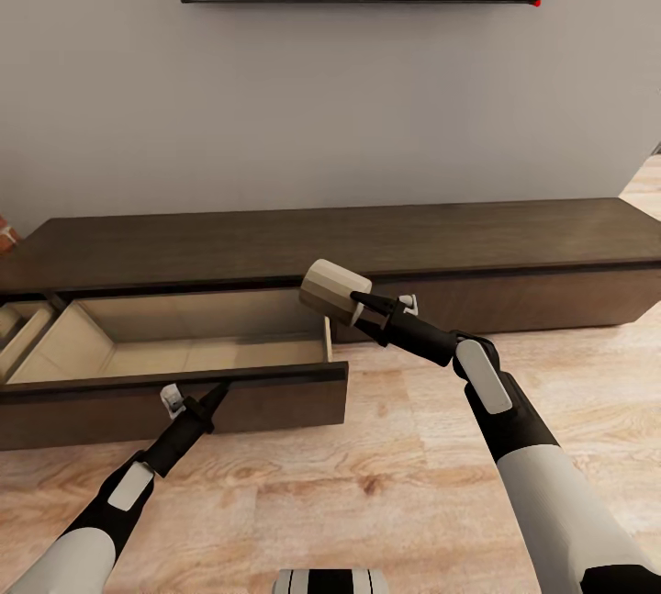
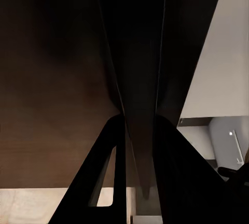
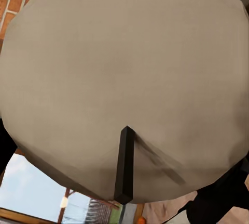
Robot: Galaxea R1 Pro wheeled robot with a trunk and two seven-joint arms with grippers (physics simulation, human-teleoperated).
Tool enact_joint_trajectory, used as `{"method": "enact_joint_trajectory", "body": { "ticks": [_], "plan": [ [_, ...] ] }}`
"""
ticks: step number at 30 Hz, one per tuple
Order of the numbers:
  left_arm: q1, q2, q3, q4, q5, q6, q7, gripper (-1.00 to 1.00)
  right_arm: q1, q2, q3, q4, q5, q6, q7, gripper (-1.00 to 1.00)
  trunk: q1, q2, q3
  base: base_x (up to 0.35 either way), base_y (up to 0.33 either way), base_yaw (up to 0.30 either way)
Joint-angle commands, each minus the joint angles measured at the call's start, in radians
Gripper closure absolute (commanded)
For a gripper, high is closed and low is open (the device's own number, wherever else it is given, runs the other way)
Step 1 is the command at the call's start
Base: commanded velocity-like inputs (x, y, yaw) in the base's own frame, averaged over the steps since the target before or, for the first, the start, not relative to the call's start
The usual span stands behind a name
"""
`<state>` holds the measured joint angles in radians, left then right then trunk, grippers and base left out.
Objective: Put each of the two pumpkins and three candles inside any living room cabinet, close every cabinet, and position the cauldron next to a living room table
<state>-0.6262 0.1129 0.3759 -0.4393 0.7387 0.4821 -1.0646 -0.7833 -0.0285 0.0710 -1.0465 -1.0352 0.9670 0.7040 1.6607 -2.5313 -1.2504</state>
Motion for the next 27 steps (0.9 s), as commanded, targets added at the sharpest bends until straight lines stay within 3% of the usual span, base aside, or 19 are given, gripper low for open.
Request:
{"method": "enact_joint_trajectory", "body": {
  "ticks": [1, 27],
  "plan": [
    [0.009, 0.016, 0.008, 0.002, -0.004, -0.005, 0.011, 1.00, -0.001, -0.001, 0.001, 0.000, 0.000, 0.002, 0.004, 1.00, 0.000, 0.000, -0.001, -0.005, 0.000, 0.000],
    [0.009, 0.016, 0.008, 0.002, -0.005, -0.004, 0.012, 1.00, -0.001, -0.001, 0.001, 0.000, 0.000, 0.002, 0.004, 1.00, 0.000, 0.000, -0.001, 0.000, 0.000, 0.000]
  ]
}}
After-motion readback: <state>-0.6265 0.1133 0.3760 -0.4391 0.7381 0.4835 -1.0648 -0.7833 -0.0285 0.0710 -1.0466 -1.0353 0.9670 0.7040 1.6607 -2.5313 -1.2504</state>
